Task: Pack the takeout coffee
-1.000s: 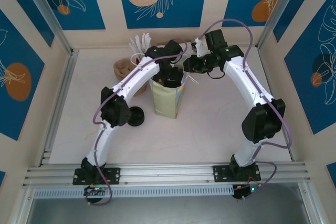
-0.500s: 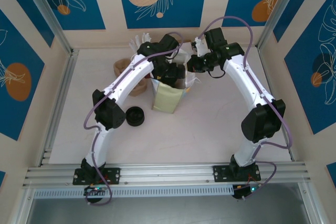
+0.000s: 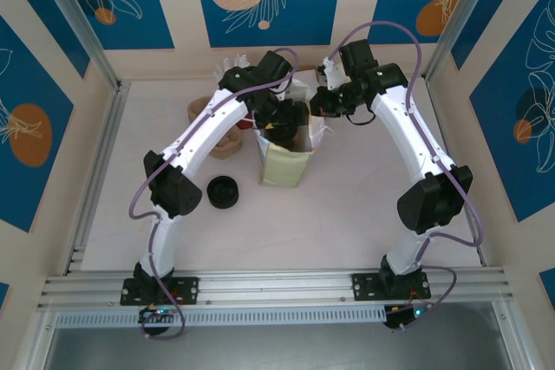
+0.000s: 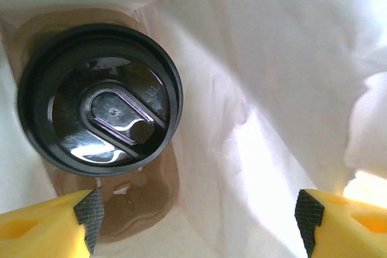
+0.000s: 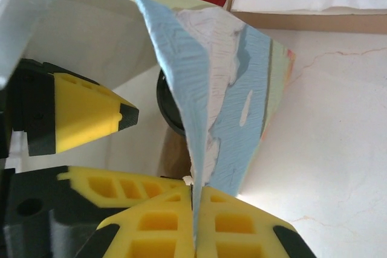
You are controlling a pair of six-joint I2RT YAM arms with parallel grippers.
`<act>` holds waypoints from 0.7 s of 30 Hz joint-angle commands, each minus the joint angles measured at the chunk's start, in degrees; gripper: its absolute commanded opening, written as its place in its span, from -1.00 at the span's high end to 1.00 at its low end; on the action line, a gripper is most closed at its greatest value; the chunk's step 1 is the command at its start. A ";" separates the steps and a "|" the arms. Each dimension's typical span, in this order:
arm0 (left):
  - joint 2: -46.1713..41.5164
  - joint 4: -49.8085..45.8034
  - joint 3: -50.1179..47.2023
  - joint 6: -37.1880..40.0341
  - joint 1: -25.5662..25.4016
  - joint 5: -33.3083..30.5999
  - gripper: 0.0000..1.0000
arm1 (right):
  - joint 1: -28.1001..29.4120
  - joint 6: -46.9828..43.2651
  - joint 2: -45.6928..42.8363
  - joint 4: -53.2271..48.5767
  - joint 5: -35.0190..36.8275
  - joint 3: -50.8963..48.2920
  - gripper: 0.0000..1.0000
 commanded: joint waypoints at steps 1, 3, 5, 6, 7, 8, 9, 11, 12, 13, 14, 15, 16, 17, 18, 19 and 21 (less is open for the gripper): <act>-3.53 4.53 -1.77 -0.25 0.64 6.49 -0.65 | -0.13 0.86 0.87 -3.97 -2.42 2.55 0.90; -4.07 6.55 -2.98 -0.06 0.66 9.29 -0.63 | -0.30 1.27 1.19 -4.72 -2.69 3.02 0.90; -4.41 7.87 -3.58 0.12 0.72 11.66 -0.60 | -0.51 1.78 1.23 -5.47 -3.18 3.44 0.90; -4.56 8.58 -3.68 0.35 0.65 13.05 -0.60 | -0.66 2.05 1.34 -5.84 -3.39 3.64 0.90; -4.85 9.62 -3.75 0.69 0.63 14.64 -0.59 | -0.88 2.25 1.30 -6.38 -3.87 3.75 0.90; -5.24 10.84 -3.90 0.75 0.64 16.14 -0.59 | -1.02 2.35 1.21 -6.82 -4.34 3.84 0.90; -5.57 12.23 -4.11 0.69 0.66 17.84 -0.59 | -1.07 2.45 1.15 -7.22 -4.60 3.84 0.90; -6.28 15.71 -3.80 0.34 0.68 21.82 -0.59 | -1.34 2.74 1.14 -8.08 -5.48 3.84 0.90; -6.47 17.01 -3.56 0.03 0.70 23.21 -0.59 | -1.45 2.82 1.08 -8.34 -5.73 3.71 0.90; -6.61 18.59 -3.15 -0.37 0.71 24.95 -0.59 | -1.40 3.03 0.97 -8.57 -6.08 3.45 0.90; -6.71 19.57 -2.38 -0.61 0.63 26.24 -0.59 | -1.41 3.22 0.75 -8.62 -6.58 2.96 0.90; -6.56 20.09 -1.45 -0.59 0.64 27.04 -0.59 | -1.41 3.31 0.53 -8.54 -7.02 2.50 0.91; -6.46 20.28 -0.22 -0.55 0.65 27.94 -0.59 | -1.44 3.48 0.18 -8.38 -7.47 1.87 0.91; -6.16 20.38 1.20 -0.26 0.67 29.20 -0.59 | -1.40 3.67 -0.17 -8.14 -7.84 1.12 0.91; -5.86 20.25 2.51 0.06 0.73 30.18 -0.60 | -1.44 3.81 -0.49 -7.89 -8.12 0.52 0.91; -5.37 19.96 3.97 0.16 0.65 31.33 -0.60 | -1.43 3.94 -1.00 -7.46 -8.41 -0.16 0.91; -4.68 19.98 5.88 0.15 0.65 33.76 -0.61 | -1.53 4.38 -1.70 -6.75 -8.96 -1.19 0.91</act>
